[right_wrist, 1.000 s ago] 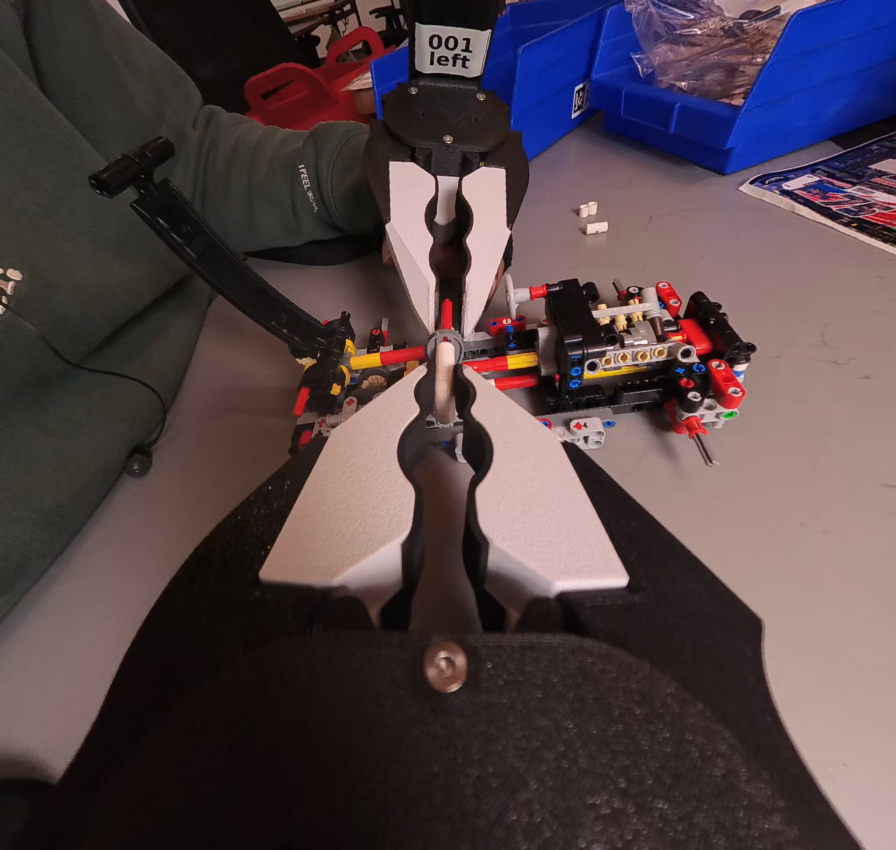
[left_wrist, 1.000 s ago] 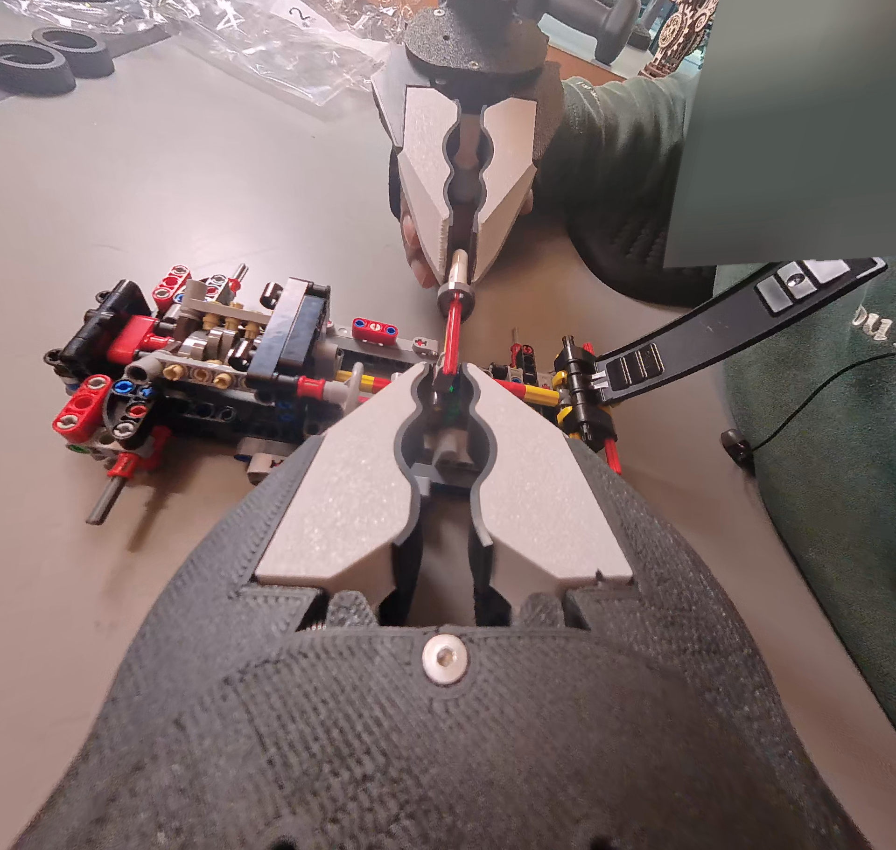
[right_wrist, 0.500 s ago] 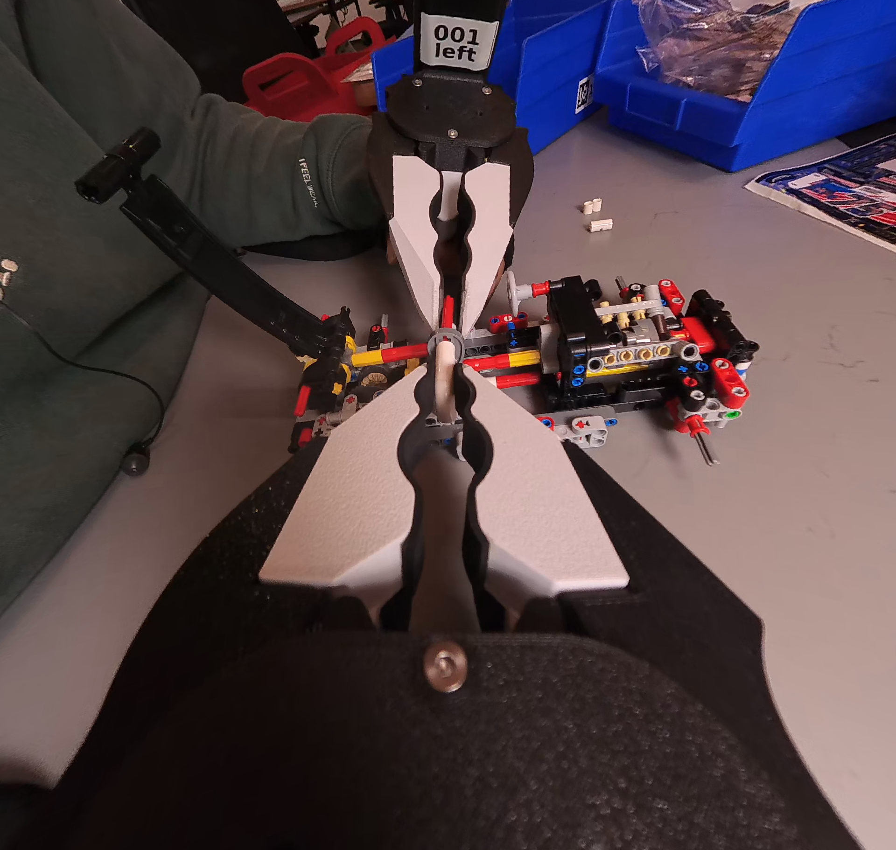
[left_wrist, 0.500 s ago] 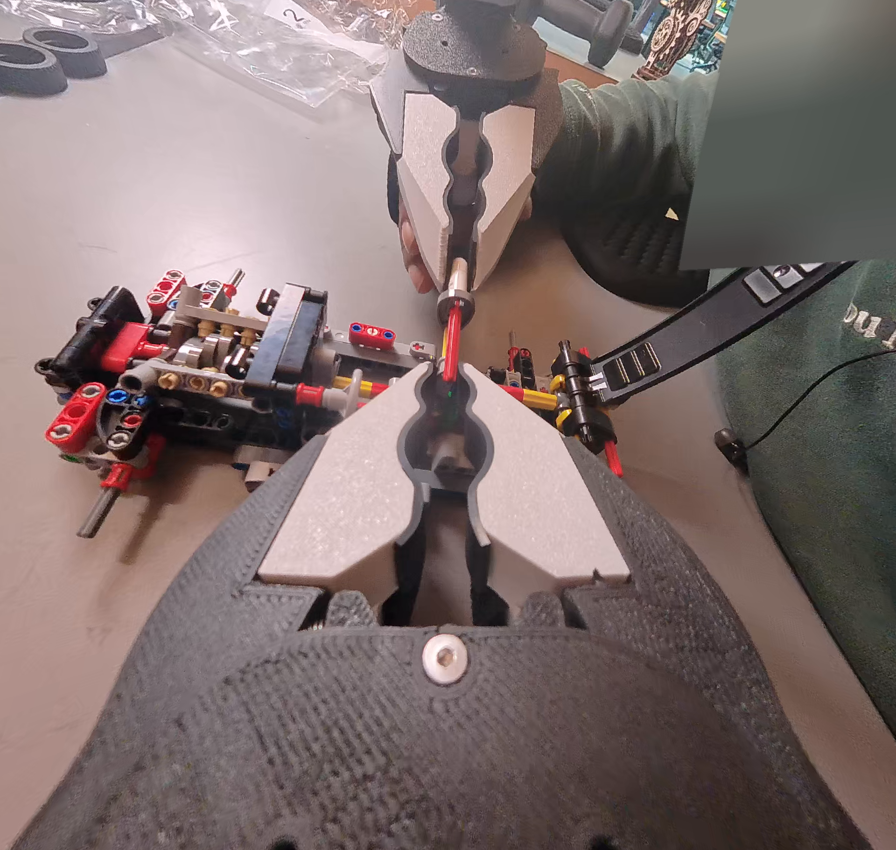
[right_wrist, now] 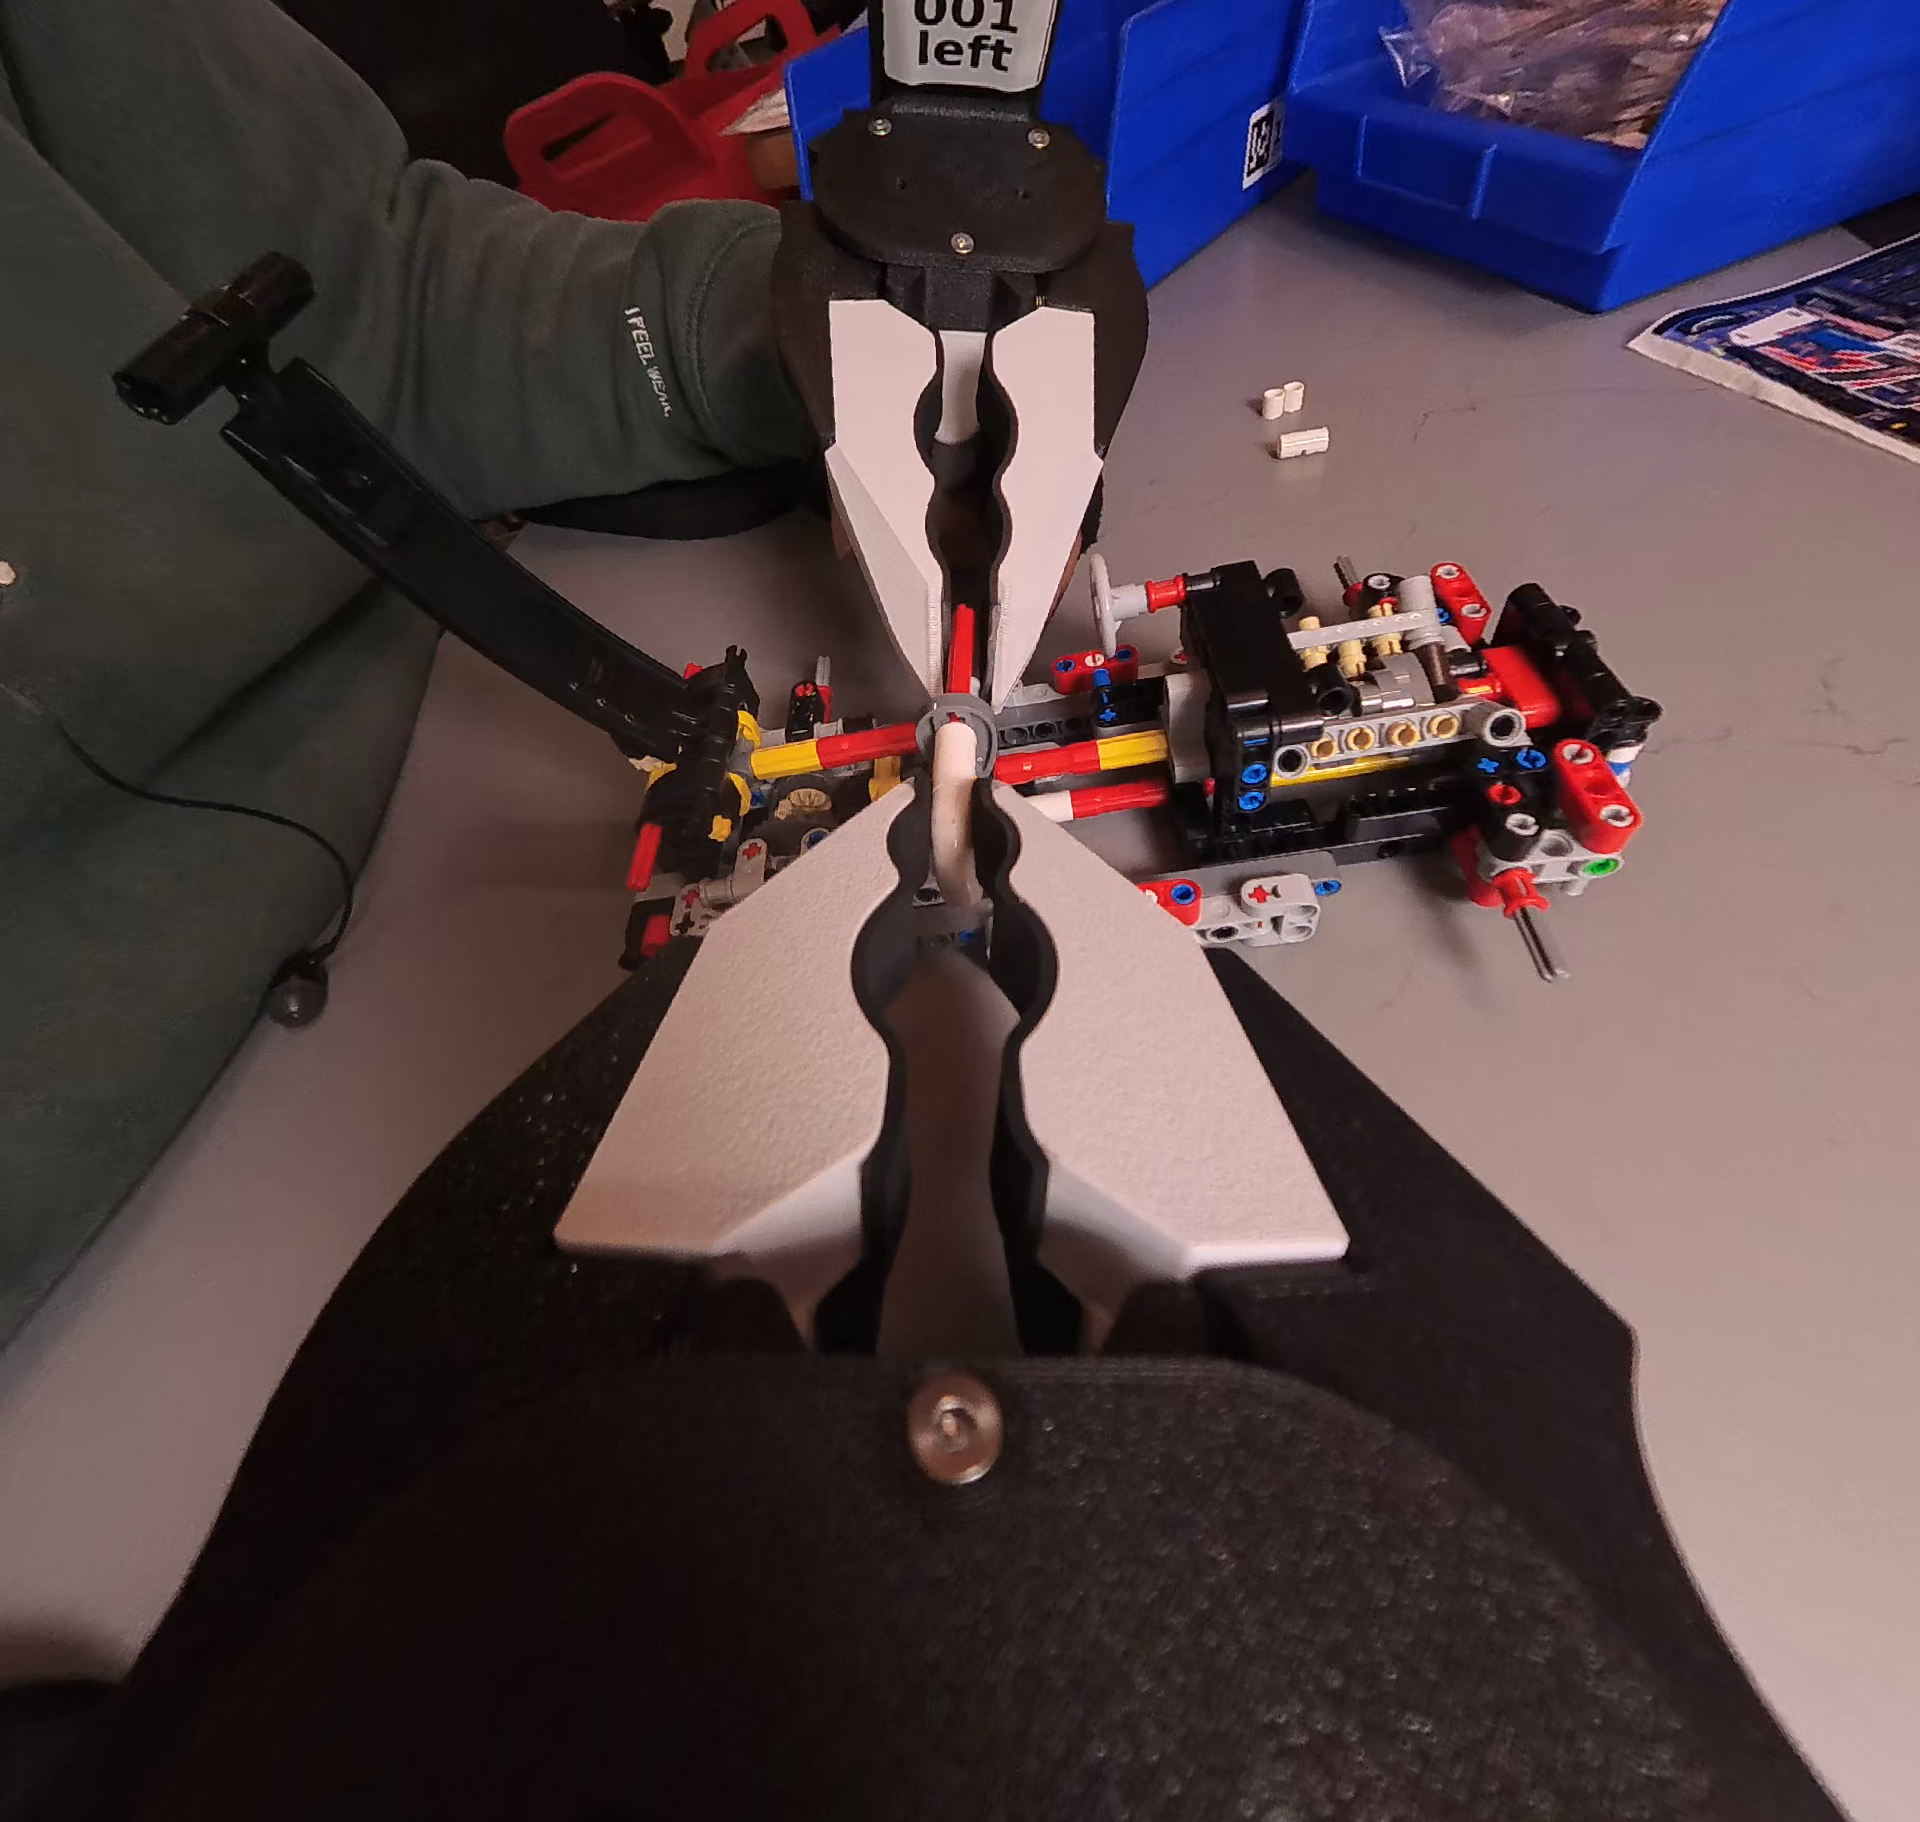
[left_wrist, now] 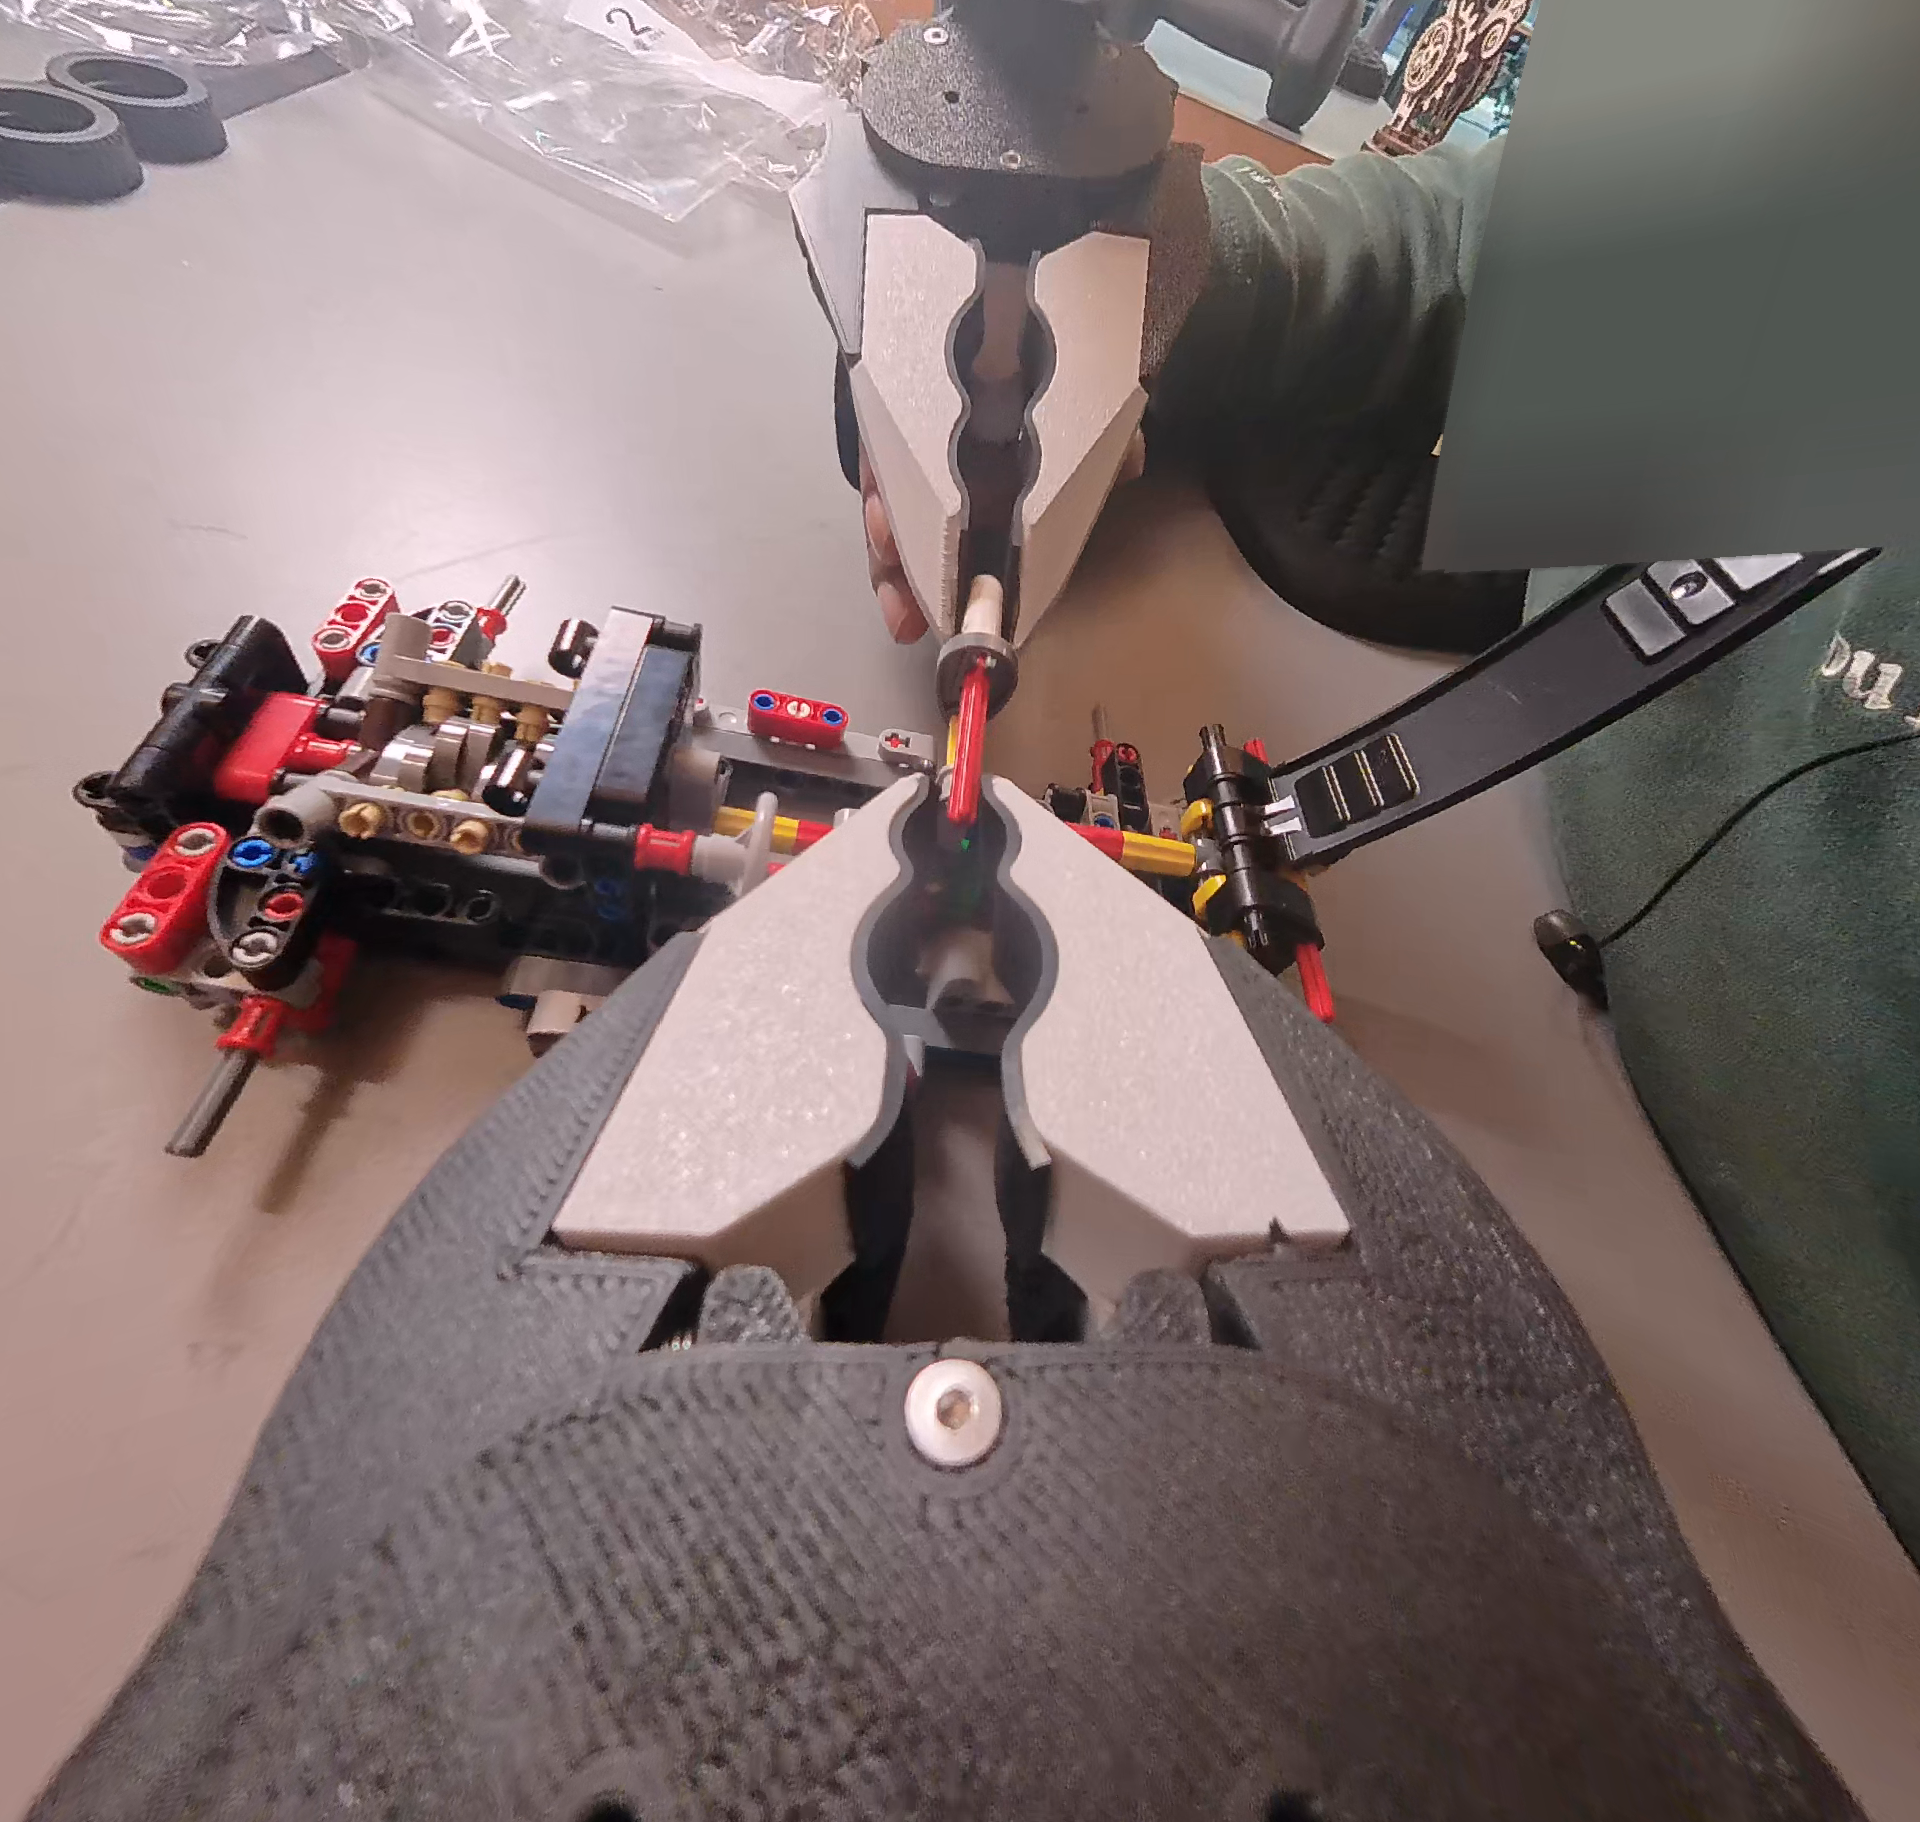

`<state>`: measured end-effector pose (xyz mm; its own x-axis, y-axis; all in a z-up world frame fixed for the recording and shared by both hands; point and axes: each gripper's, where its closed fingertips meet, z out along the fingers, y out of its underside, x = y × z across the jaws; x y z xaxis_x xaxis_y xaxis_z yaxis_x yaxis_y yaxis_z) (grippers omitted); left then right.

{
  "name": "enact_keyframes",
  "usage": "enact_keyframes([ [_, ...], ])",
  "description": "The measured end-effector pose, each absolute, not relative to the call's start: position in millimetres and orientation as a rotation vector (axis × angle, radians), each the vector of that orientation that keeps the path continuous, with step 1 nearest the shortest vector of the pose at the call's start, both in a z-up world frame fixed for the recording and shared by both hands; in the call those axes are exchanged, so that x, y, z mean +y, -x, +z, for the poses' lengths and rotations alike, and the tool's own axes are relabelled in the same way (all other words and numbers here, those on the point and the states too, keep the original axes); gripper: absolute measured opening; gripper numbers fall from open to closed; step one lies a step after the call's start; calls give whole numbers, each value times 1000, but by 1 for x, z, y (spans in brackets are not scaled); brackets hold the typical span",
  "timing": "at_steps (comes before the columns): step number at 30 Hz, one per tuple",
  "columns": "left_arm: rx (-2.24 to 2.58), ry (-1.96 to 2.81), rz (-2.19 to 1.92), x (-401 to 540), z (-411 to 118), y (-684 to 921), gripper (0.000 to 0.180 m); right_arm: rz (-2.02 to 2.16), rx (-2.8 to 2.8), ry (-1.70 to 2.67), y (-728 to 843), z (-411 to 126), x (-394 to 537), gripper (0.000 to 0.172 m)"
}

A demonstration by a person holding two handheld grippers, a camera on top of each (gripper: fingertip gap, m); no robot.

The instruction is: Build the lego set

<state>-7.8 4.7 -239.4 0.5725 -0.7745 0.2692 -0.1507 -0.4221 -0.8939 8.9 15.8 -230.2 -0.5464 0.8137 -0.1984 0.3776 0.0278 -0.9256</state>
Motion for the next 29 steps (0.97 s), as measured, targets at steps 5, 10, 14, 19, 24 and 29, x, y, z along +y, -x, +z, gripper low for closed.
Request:
enact_keyframes([
  [5,747,1899,-877,4,-239,8,5,1529,-1922,1211,-7,-230,15,5],
  [10,748,1899,-869,5,-240,8,5,1519,-1927,1216,-5,-231,14,5],
  [14,758,1900,-854,5,-239,7,5,1491,-1936,1210,-4,-233,12,5],
  [19,752,1908,-861,4,-239,8,5,1493,-1942,1186,-5,-232,10,8],
  [24,770,1925,-855,-2,-237,14,17,1408,-1957,1160,-2,-236,8,13],
  [29,774,1951,-893,-9,-242,13,16,1346,-1990,1133,1,-240,1,12],
])
